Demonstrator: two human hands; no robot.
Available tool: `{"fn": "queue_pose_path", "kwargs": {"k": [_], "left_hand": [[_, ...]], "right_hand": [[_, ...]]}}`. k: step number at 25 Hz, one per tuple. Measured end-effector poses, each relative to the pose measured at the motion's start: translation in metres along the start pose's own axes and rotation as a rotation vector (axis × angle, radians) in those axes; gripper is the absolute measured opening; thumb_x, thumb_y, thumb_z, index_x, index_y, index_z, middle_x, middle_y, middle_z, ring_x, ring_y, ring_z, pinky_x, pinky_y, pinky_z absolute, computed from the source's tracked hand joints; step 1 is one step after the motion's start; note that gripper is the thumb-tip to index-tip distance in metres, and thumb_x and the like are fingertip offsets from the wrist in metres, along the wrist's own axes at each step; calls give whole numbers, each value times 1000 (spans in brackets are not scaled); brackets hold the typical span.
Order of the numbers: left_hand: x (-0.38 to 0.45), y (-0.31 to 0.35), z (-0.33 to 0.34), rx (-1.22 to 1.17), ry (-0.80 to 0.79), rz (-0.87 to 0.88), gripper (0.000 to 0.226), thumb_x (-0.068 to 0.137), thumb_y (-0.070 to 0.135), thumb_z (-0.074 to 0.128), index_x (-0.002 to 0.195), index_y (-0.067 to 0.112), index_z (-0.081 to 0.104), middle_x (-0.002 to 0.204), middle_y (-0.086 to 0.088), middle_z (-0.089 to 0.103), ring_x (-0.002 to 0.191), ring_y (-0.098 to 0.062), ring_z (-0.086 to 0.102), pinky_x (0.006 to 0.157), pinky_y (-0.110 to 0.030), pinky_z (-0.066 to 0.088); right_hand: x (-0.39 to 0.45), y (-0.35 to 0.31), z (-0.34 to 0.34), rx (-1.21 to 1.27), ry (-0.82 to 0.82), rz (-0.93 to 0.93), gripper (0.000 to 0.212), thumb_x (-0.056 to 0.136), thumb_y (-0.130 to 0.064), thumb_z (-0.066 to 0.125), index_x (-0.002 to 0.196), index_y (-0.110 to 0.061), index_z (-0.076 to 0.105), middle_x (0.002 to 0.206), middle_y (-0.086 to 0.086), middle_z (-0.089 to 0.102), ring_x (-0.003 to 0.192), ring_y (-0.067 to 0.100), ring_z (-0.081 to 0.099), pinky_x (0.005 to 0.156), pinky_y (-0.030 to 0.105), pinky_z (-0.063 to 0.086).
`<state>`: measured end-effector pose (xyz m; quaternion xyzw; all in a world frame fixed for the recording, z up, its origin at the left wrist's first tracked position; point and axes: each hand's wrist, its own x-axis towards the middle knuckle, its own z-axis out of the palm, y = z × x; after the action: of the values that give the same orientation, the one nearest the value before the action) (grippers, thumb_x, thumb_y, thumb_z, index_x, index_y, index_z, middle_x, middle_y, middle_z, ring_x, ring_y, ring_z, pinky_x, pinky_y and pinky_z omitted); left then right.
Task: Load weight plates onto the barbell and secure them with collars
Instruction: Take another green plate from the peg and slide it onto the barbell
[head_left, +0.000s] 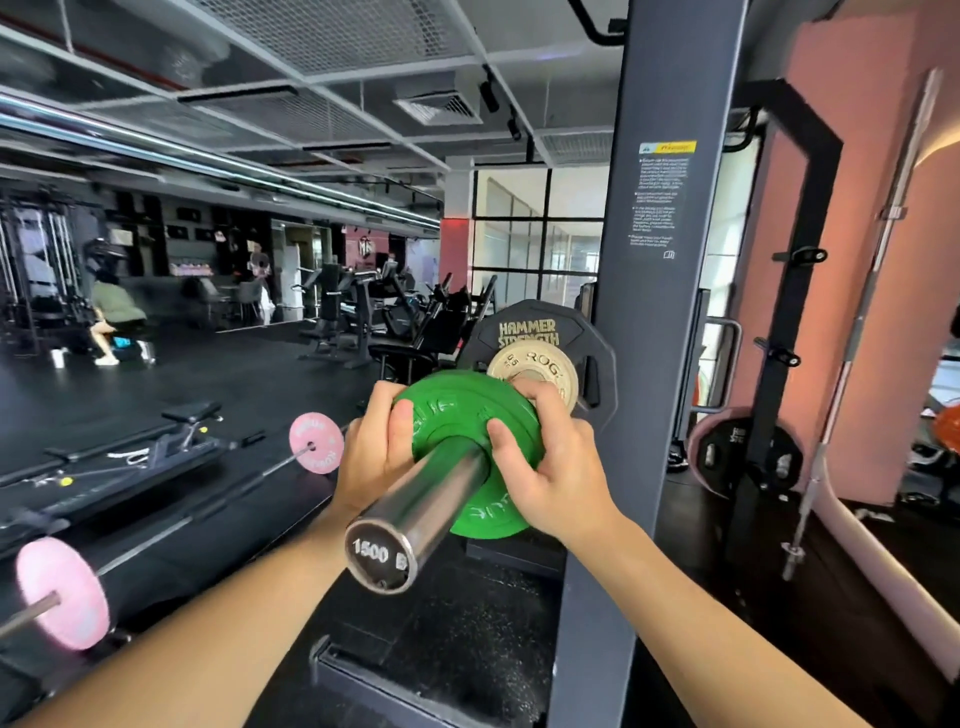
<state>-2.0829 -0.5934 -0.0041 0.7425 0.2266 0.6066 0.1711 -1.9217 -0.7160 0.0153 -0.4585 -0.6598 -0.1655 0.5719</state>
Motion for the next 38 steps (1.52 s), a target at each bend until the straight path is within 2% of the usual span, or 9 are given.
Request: {"fn": "queue_pose_path", "kwargs": {"k": [6,11,15,17,20,23,26,31,38], "left_hand": [[44,-19,30,82,-117,29,27,95,54,27,91,32,42,61,-3,55,61,-26,50,60,-44,41],[74,-47,81,337,-252,-53,32,95,58,20,100,32,38,68,5,53,54,-17,49,52,-35,35],[93,-69,105,347,-363,-59,38,100,50,34,130,27,39,103,-11,64,92,-38,59,78,-49,48],[100,-79,115,433,-319,63,56,97,51,39,146,24,41,140,-12,49,122,-35,47,100,-52,42],[113,-84,132,461,-280,104,64,97,50,42,157,33,26,163,-9,20,144,-28,22,114,-54,28],[122,-90,150,392,-269,166,66,96,50,36,157,27,28,166,-14,15,150,-35,21,120,-56,24],[122,-99,162,132,-244,188,56,93,47,35,148,46,28,167,6,8,151,-25,24,117,-42,27],[124,-115,174,-7,-131,207,53,92,39,43,144,42,40,162,10,18,147,-20,30,114,-38,28],[123,-109,159,17,-277,191,55,95,48,37,149,40,39,164,4,15,149,-22,22,113,-49,34]], "right_hand": [[15,42,-3,-73,9,136,32,91,-40,58,119,-27,49,83,2,72,73,25,67,65,37,54],[45,96,-8,-278,-53,238,30,90,-47,56,112,-32,43,79,5,71,74,33,66,66,44,54],[54,131,0,-486,48,168,36,89,-45,58,117,-23,55,95,7,69,91,36,64,84,45,49],[56,150,2,-791,166,41,47,87,-47,58,122,-17,63,120,11,63,116,39,56,105,55,35],[63,167,-1,-938,149,50,64,87,-50,54,146,-24,50,158,16,36,146,43,27,118,63,10],[66,181,2,-913,116,98,67,88,-48,54,150,-25,44,163,19,26,144,47,28,114,66,22],[67,187,2,-864,157,86,61,87,-45,58,143,-23,53,158,18,34,128,42,43,96,51,42],[64,187,5,-847,200,65,59,86,-44,58,141,-22,54,155,18,36,127,40,44,95,46,41],[64,161,3,-945,57,218,59,94,-48,47,148,-24,45,155,22,31,132,42,37,96,52,47]]}}
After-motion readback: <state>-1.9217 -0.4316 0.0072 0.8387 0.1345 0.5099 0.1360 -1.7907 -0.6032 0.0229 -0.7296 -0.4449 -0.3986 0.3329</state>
